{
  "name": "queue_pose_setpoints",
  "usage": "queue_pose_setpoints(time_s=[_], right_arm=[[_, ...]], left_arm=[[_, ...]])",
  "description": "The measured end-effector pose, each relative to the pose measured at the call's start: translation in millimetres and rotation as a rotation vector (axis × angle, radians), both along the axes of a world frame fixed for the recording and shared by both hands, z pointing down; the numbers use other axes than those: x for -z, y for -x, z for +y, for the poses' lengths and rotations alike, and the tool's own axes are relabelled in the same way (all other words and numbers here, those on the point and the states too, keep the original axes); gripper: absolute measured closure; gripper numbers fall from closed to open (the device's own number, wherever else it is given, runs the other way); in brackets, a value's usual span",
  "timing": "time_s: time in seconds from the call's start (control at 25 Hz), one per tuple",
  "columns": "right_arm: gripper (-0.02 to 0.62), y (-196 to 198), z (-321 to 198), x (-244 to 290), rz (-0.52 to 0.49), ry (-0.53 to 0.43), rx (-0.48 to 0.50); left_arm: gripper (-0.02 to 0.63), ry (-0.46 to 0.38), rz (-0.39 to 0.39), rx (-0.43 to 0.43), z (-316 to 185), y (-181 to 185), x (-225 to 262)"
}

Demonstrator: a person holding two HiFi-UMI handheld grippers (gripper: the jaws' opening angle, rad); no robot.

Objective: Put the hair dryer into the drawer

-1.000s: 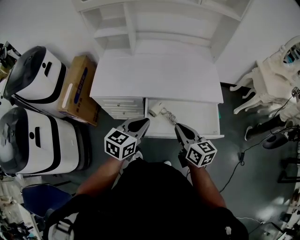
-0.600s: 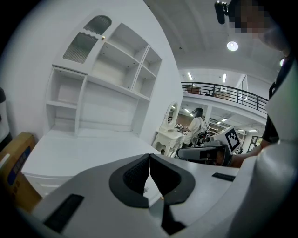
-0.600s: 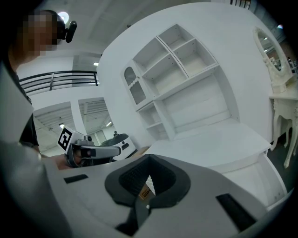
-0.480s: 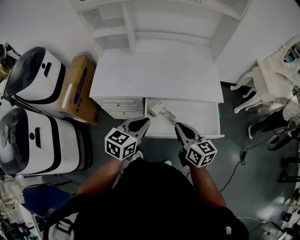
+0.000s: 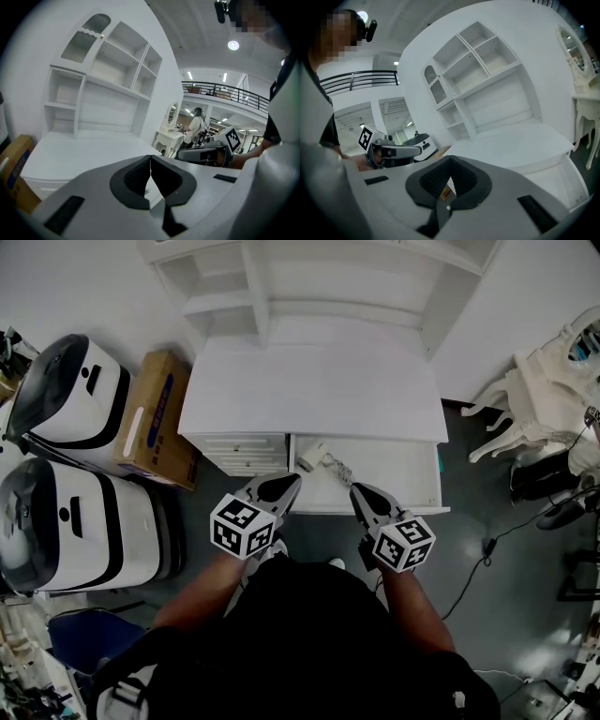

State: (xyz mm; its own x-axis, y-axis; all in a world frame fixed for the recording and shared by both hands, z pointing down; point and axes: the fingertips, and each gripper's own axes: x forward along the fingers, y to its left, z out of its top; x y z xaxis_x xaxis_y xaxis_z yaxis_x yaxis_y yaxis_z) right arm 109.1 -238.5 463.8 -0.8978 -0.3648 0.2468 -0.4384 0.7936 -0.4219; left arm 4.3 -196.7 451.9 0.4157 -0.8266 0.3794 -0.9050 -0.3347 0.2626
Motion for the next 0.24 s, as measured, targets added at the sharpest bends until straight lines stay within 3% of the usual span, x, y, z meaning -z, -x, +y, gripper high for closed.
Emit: queue_pose_setpoints(time_s=[0.24], right_arm=[[0.571,1.1,-3.8,0.7,0.001,-0.007,0.0]], left_arm=[[0.595,-0.003,-0.006,-0.007,-3.3,0.4,0.6]])
